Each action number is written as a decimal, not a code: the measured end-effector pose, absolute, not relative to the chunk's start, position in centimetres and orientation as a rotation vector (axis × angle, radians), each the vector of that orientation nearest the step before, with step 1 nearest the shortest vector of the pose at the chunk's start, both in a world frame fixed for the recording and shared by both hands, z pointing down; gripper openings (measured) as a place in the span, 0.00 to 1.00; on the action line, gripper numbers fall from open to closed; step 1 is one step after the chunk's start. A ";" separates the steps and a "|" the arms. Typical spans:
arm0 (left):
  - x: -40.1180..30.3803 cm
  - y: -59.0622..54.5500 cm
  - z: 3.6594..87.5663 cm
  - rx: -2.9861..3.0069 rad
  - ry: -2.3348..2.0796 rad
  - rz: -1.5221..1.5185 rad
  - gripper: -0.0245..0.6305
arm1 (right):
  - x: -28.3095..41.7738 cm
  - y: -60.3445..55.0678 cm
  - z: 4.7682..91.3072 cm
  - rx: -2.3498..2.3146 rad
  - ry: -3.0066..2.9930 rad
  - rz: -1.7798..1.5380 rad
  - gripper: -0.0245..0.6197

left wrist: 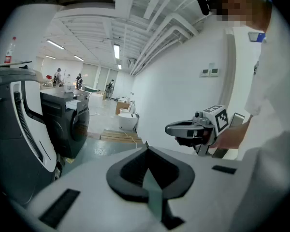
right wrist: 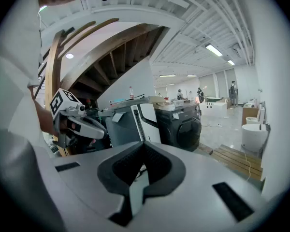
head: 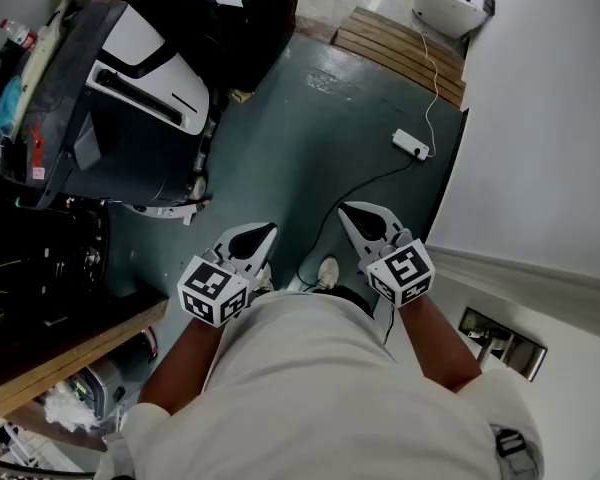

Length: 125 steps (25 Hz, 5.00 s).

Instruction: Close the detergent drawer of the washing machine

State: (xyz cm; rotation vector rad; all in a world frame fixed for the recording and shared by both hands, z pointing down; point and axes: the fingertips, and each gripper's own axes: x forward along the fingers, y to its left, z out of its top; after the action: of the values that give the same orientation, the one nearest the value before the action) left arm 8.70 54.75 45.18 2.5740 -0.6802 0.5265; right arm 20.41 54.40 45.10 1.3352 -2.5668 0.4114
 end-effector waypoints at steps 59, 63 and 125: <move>-7.0 25.6 42.5 2.580 -0.821 0.405 0.03 | 6.5 18.4 45.5 1.223 -2.507 0.344 0.27; -5.8 23.2 42.2 2.582 -0.830 0.392 0.03 | 7.2 16.0 46.2 1.208 -2.508 0.359 0.27; 1.5 -15.4 42.8 2.577 -0.813 0.471 0.03 | 17.9 -21.9 58.8 1.082 -2.360 0.369 0.27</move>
State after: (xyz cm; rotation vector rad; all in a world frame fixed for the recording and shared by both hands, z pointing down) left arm 1.45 -15.36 42.76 2.5772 -0.8133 0.4713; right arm 17.91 -21.89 58.83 1.0823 -2.3599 0.3689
